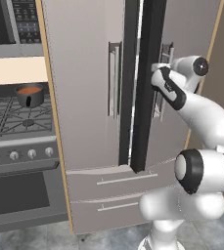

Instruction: Retrieve the steak from the fridge and place it on the saucepan with marinade on the stove.

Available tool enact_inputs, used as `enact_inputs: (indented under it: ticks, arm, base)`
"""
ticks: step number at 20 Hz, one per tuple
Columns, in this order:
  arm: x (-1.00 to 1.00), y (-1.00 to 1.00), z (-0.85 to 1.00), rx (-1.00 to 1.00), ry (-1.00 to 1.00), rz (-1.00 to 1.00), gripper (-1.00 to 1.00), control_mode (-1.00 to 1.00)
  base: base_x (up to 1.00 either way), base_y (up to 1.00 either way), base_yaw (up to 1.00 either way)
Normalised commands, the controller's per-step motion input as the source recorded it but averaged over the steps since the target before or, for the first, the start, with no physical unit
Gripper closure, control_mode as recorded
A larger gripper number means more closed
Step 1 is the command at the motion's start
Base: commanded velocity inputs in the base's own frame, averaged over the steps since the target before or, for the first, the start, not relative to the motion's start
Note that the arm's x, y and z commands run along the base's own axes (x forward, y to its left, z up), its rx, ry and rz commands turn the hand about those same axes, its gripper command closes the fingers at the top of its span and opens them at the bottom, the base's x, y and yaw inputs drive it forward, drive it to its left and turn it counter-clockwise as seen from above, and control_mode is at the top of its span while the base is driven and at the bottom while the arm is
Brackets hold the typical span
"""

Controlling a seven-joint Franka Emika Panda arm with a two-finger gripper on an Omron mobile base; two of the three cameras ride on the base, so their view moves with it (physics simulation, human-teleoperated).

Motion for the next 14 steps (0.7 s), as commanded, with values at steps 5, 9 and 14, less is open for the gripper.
enact_inputs:
  ticks: [5, 9, 14]
  arm:
    - [-0.96, -0.49, 0.0, 0.0, 0.0, 0.0, 1.0, -1.0]
    - [-0.83, -0.5, 0.0, 0.0, 0.0, 0.0, 1.0, -1.0]
    - [-0.64, -0.39, -0.04, 0.0, 0.0, 0.03, 1.0, -1.0]
  base:
    - [0.0, 0.0, 0.0]
    - [0.0, 0.0, 0.0]
    - [0.0, 0.0, 0.0]
